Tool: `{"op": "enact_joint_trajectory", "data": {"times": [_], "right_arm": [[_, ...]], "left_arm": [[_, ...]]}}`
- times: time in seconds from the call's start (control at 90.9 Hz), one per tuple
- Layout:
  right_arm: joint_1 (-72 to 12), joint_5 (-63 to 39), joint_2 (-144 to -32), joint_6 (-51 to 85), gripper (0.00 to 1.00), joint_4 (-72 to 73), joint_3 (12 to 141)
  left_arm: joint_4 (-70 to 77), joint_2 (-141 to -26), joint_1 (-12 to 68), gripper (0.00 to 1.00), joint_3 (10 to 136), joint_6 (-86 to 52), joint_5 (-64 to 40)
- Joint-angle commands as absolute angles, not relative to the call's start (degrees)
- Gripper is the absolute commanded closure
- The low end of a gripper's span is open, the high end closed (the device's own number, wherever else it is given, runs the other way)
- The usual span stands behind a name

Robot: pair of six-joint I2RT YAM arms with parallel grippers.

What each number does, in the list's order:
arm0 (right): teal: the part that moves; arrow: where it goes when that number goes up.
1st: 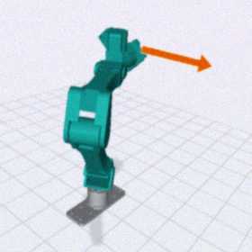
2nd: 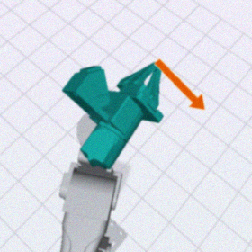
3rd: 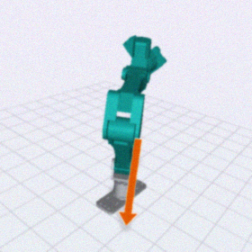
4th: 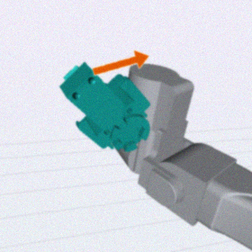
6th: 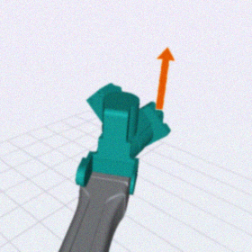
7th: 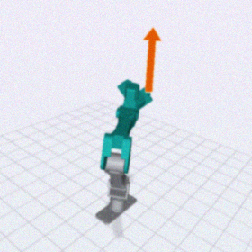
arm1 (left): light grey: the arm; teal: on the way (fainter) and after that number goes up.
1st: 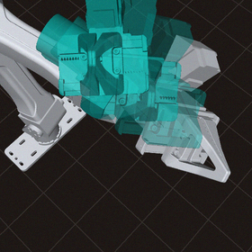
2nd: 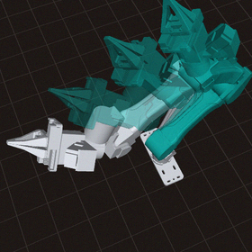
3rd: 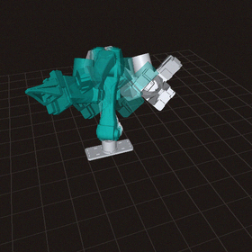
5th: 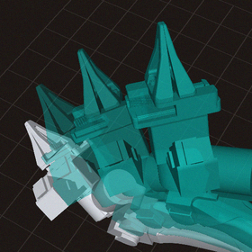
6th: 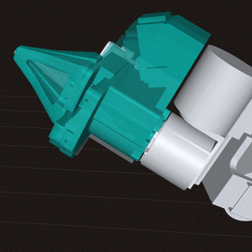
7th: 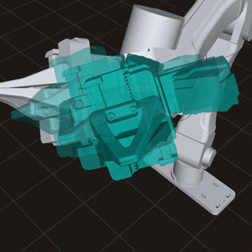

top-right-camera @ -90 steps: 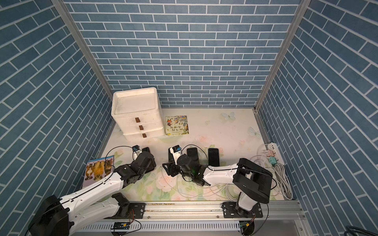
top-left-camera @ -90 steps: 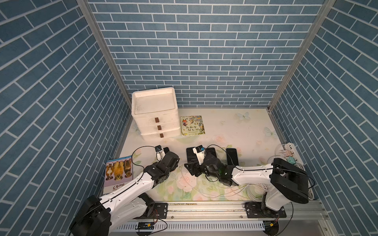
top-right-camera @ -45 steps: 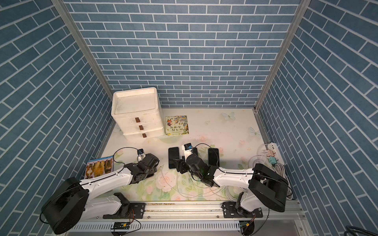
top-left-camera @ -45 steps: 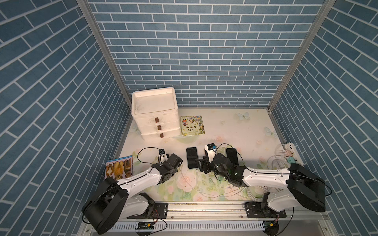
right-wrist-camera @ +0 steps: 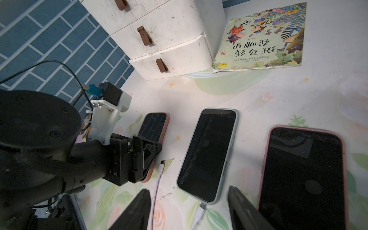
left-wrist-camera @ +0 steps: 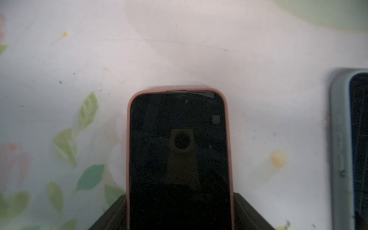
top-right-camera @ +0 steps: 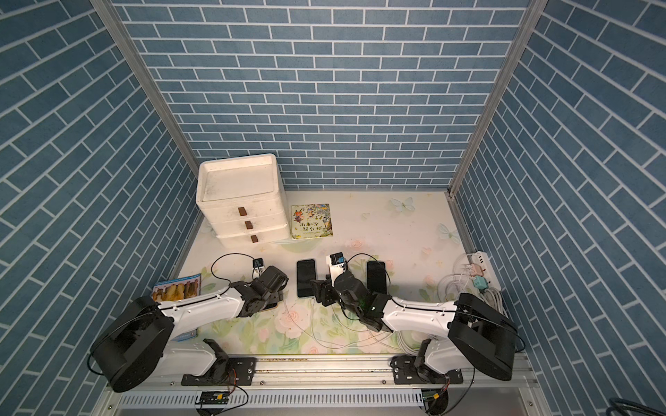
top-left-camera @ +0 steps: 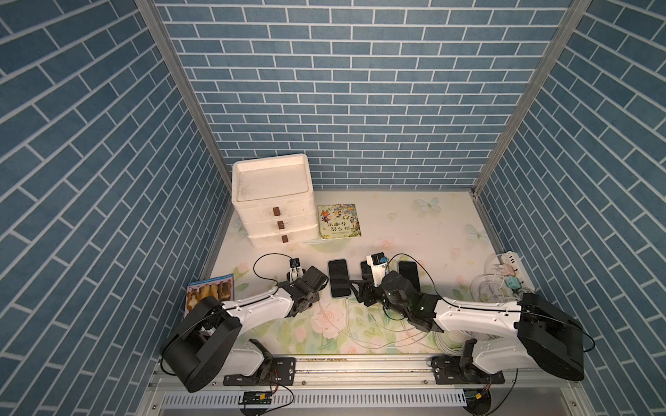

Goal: Unplug the charging cable from the phone
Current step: Place the phone at the center of the board.

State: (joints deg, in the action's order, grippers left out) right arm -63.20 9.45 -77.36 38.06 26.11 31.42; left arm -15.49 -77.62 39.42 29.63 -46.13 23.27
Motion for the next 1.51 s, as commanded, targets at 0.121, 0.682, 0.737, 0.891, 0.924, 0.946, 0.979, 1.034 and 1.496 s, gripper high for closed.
{"op": "enact_joint_trajectory", "data": {"times": [0.121, 0.682, 0.737, 0.891, 0.924, 0.946, 0.979, 1.034, 1.496], "right_arm": [[-62.5, 10.4, -75.1, 37.2, 0.33, 25.6, 30.9], [-61.8, 10.1, -73.9, 37.4, 0.32, 24.6, 30.5], [-61.7, 10.1, -73.9, 37.3, 0.31, 24.3, 30.7], [-61.4, 9.9, -73.9, 37.2, 0.27, 23.9, 31.1], [-61.3, 10.0, -74.0, 37.2, 0.24, 23.7, 31.2], [-61.3, 10.0, -74.0, 37.2, 0.22, 23.5, 31.2], [-61.2, 10.0, -74.0, 37.1, 0.19, 23.4, 31.3], [-61.2, 9.9, -73.9, 37.0, 0.16, 23.0, 31.6], [-60.3, 13.2, -69.0, 35.9, 0.01, 16.3, 32.7]], "left_arm": [[-13.3, -79.4, 40.8, 1.00, 30.3, -44.6, 21.3], [-11.3, -81.4, 41.0, 1.00, 30.7, -43.5, 21.6], [-11.6, -81.0, 41.0, 1.00, 30.6, -43.6, 21.6], [-11.5, -80.4, 41.0, 0.95, 30.3, -43.6, 21.5], [-11.6, -80.4, 41.0, 0.86, 30.3, -43.7, 21.4], [-11.6, -80.5, 41.0, 0.79, 30.4, -43.8, 21.5], [-11.5, -80.6, 41.0, 0.71, 30.4, -43.6, 21.5], [-11.2, -80.7, 41.0, 0.60, 30.5, -43.6, 21.5], [-15.8, -76.0, 41.1, 0.00, 34.2, -44.2, 27.4]]}}
